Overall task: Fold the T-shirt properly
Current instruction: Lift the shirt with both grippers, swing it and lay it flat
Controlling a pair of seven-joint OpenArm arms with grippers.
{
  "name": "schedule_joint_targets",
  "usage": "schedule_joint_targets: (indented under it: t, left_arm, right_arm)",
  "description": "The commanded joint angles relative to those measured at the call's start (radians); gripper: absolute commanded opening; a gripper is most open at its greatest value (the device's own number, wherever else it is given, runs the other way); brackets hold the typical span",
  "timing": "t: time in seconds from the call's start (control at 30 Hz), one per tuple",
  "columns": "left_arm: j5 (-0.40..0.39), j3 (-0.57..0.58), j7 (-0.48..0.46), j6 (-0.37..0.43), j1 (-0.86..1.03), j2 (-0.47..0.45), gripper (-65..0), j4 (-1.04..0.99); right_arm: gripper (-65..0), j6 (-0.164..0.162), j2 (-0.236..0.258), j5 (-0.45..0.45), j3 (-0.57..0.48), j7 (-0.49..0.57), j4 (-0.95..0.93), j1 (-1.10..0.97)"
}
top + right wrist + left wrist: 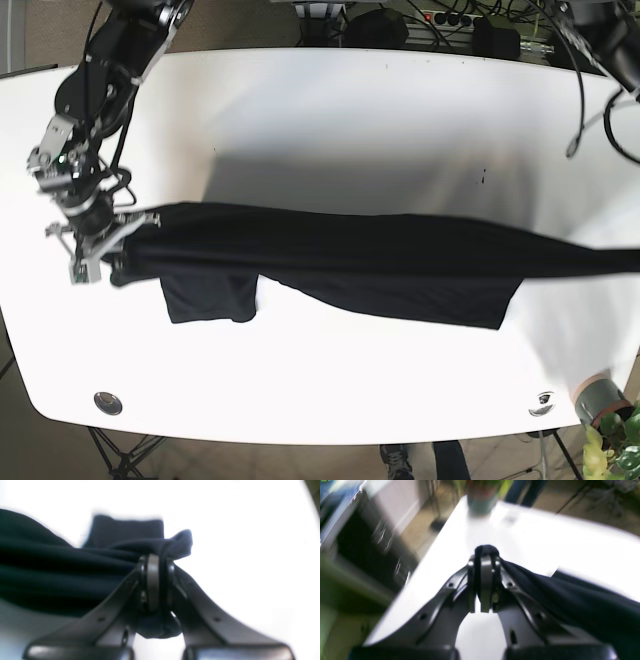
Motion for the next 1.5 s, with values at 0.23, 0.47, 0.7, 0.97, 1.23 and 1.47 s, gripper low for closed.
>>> schedule_joint_targets:
  t: [0.23,0.47,0.7,0.97,1.23,1.47]
  left_arm:
    - [-0.007,-0.092,-0.039,-0.033,0.176,0.082,-65.0,0.046]
    - [-0.008,-0.119,-0.039,-0.105,0.276,0.099,-65.0,0.045]
    - [-0.007,-0.178,-0.036,-0.134,0.351,0.120,-65.0,0.045]
    - [-0.007,-0.126,-0.035,-0.128,0.398,0.119,-40.0,0.049]
    - [-0.013,-0.014,-0.002,-0.150,0.408,0.106,-21.7,0.051]
    - [-0.010,-0.017,0.130,-0.262,0.371,0.080,-22.1,0.049]
  right_arm:
    - [-63.1,-0.006,-0.049,-0.008,0.027,0.029,0.052,-0.195]
    - [-63.1,-0.006,-0.076,-0.010,0.069,0.029,0.052,-0.247]
    - [-63.1,-0.006,-0.076,-0.010,0.069,0.026,0.052,-0.277]
    - [-63.1,-0.006,-0.081,-0.010,0.067,0.027,0.054,-0.289]
    - [-63.1,-0.006,-0.082,-0.010,0.062,0.029,0.052,-0.283]
    - [-63.1,-0.006,-0.082,-0.010,0.061,0.029,0.054,-0.261]
